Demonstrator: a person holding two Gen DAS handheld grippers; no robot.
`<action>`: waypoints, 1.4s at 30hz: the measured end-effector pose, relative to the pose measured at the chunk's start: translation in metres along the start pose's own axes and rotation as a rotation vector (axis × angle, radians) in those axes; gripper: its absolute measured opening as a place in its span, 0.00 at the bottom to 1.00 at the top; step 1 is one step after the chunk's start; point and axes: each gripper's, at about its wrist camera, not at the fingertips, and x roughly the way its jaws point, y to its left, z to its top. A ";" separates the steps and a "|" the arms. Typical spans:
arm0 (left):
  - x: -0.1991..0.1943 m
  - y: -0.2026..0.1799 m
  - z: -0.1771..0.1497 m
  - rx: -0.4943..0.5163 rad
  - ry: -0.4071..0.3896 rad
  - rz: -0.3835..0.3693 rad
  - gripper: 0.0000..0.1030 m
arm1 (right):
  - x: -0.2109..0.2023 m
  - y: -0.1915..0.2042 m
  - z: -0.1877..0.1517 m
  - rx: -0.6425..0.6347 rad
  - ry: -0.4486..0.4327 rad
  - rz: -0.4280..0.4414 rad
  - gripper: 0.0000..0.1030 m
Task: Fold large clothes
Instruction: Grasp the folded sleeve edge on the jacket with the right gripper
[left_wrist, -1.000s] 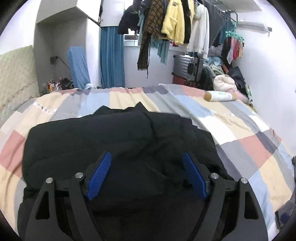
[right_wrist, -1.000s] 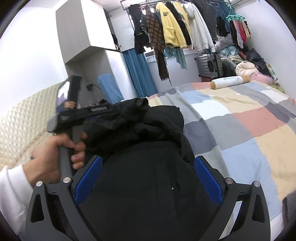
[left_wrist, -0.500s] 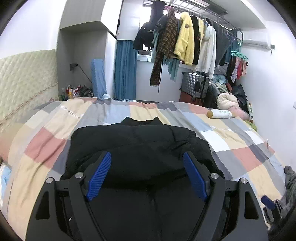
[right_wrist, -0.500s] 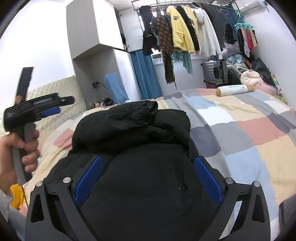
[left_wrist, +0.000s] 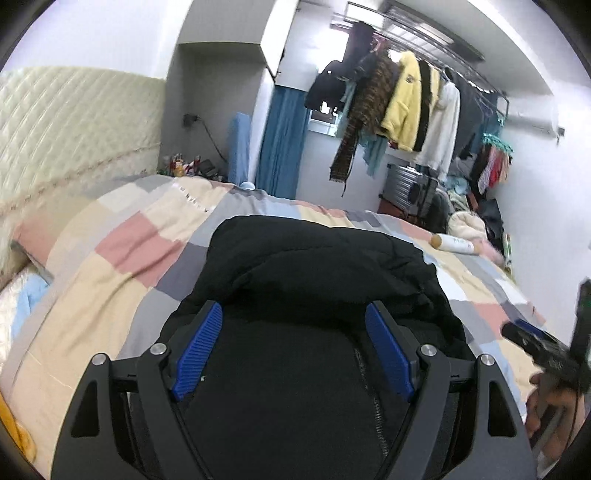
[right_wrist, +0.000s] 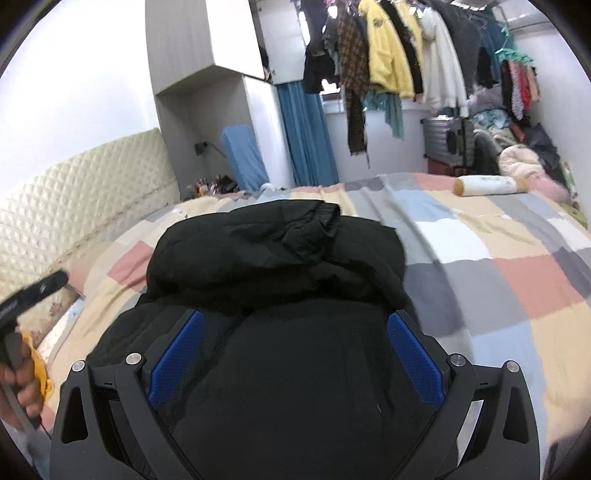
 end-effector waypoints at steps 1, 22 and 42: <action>0.004 0.005 0.000 -0.003 0.003 0.012 0.78 | 0.009 0.000 0.005 0.007 0.010 0.003 0.97; 0.031 0.044 -0.025 -0.084 0.029 -0.050 0.78 | 0.195 -0.007 0.073 0.048 0.161 -0.112 0.57; 0.020 0.046 -0.024 -0.087 -0.003 -0.064 0.78 | 0.156 -0.002 0.098 -0.073 -0.030 -0.193 0.14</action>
